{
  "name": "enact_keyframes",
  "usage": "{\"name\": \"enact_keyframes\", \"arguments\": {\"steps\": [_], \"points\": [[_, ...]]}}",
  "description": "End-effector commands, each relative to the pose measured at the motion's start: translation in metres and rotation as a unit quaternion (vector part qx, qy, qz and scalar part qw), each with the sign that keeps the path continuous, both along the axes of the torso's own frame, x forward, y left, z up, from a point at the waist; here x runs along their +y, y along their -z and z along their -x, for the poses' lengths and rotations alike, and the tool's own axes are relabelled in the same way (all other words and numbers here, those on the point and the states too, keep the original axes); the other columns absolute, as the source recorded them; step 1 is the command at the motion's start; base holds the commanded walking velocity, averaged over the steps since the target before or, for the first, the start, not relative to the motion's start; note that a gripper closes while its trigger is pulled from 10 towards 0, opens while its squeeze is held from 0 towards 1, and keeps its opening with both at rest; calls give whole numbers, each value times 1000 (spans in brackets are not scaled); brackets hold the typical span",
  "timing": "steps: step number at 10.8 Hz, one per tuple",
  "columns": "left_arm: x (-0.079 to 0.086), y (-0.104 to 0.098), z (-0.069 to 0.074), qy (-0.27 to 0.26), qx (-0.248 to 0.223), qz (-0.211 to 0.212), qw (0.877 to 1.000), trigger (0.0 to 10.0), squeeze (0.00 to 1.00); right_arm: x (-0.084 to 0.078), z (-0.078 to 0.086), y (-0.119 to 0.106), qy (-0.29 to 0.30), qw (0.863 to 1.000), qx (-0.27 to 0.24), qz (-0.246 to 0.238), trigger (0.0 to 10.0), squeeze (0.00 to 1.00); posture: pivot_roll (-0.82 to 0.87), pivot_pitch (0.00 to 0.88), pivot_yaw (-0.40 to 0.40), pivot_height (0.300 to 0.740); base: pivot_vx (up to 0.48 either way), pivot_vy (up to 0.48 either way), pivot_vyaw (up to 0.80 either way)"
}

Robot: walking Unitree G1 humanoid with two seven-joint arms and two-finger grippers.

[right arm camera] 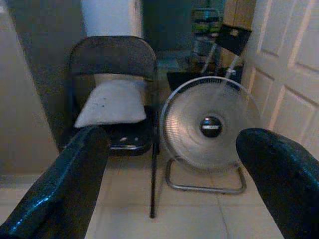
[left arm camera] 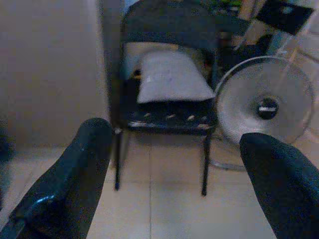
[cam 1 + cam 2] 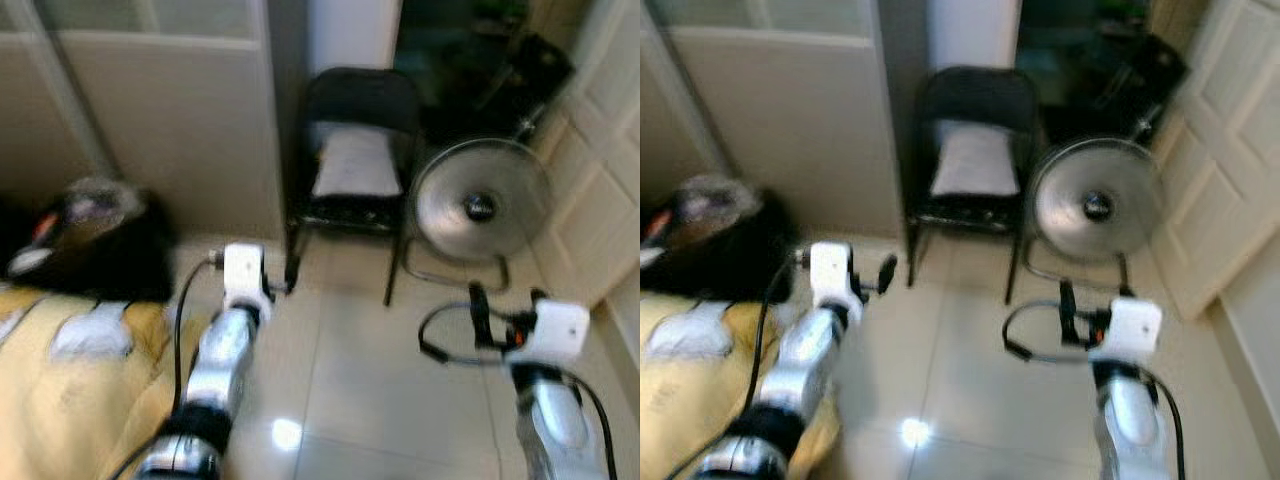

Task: Clean up the room

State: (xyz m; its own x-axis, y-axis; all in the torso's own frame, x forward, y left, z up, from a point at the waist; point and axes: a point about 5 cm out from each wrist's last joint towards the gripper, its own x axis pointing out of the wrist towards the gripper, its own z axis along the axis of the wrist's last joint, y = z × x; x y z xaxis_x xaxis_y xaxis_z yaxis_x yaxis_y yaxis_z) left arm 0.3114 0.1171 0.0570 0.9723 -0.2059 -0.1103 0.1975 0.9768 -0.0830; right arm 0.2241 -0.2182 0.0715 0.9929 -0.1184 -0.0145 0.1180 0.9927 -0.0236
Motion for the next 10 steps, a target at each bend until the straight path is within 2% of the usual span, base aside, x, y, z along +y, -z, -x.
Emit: {"name": "enact_keyframes", "arguments": {"steps": [1,3,5,6,8,10], "points": [[-10,-11,-3,21,-26,-6,999,10000,0,-4,0,-1,4,1000,1,4,10000,0,-206,0,34,740,480,0,0],[-12,-18,3,22,-48,5,999,10000,0,2,-2,0,-12,1000,3,4,10000,0,-198,0,39,740,480,0,0],[-9,-23,0,0,-53,13,999,10000,0,1,-5,0,-12,1000,1,-3,10000,0,-187,0,34,740,480,0,0],[-10,-25,-1,8,-63,-1,998,10000,0,1,-6,1,-10,1000,3,-3,10000,0,-184,0,33,740,472,0,0],[-14,-28,-1,17,-61,1,998,10000,0,1,-10,2,-8,1000,10,2,10000,0,-176,0,39,740,461,0,0],[-13,-28,-1,19,-63,0,998,10000,0,4,-11,4,-10,1000,14,2,10000,0,-174,0,42,740,0,0,0]]}}
